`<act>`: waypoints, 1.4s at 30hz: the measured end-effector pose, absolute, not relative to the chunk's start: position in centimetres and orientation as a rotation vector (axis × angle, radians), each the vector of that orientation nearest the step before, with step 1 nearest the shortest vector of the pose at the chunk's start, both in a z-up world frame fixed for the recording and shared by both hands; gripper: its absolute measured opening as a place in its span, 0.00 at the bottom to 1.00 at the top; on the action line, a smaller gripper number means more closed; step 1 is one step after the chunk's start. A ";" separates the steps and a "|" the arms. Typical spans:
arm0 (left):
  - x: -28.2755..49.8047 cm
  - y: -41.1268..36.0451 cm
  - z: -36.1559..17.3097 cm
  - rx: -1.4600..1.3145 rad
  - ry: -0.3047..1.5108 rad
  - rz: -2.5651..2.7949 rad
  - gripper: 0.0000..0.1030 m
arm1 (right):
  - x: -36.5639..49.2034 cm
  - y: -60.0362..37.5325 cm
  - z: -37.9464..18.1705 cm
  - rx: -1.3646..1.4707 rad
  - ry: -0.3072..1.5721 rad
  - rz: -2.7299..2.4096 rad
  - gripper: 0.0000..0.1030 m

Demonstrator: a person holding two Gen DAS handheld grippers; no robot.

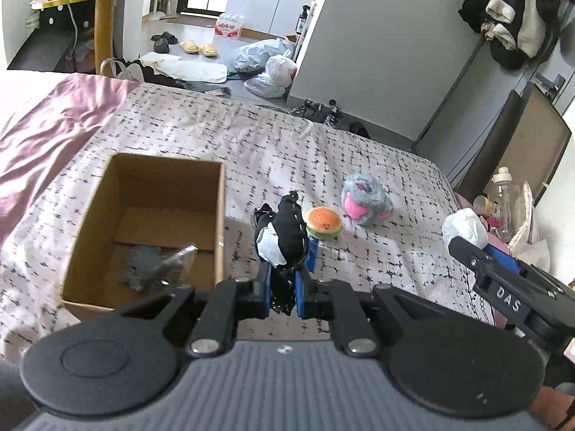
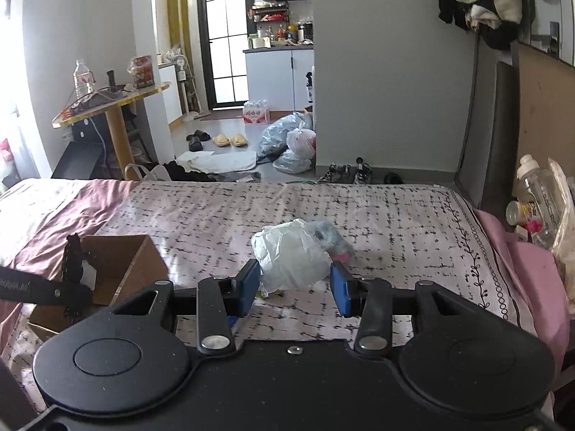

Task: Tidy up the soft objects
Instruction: 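Carry the bracelet with left tool while right tool carries the white bag over the box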

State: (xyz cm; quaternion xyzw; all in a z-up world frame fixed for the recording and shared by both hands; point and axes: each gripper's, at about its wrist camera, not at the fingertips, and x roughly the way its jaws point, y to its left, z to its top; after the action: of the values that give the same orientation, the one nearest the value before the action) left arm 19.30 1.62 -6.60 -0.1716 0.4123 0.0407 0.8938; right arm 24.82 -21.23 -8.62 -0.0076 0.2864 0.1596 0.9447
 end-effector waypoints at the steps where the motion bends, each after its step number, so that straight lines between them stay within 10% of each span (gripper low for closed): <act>1: 19.2 2.0 -6.4 -0.357 0.853 0.085 0.12 | 24.7 -20.9 -8.4 -0.017 0.580 0.328 0.41; 42: 16.3 14.3 -9.8 -0.516 0.854 0.116 0.12 | 21.1 -5.4 -7.5 -0.103 0.579 0.461 0.41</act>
State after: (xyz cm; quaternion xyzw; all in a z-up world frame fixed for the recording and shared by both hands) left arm 16.30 14.32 -9.79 -0.2471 0.4093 0.0557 0.8765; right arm 21.07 -5.43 -7.46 -0.0505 0.2826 0.2252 0.9311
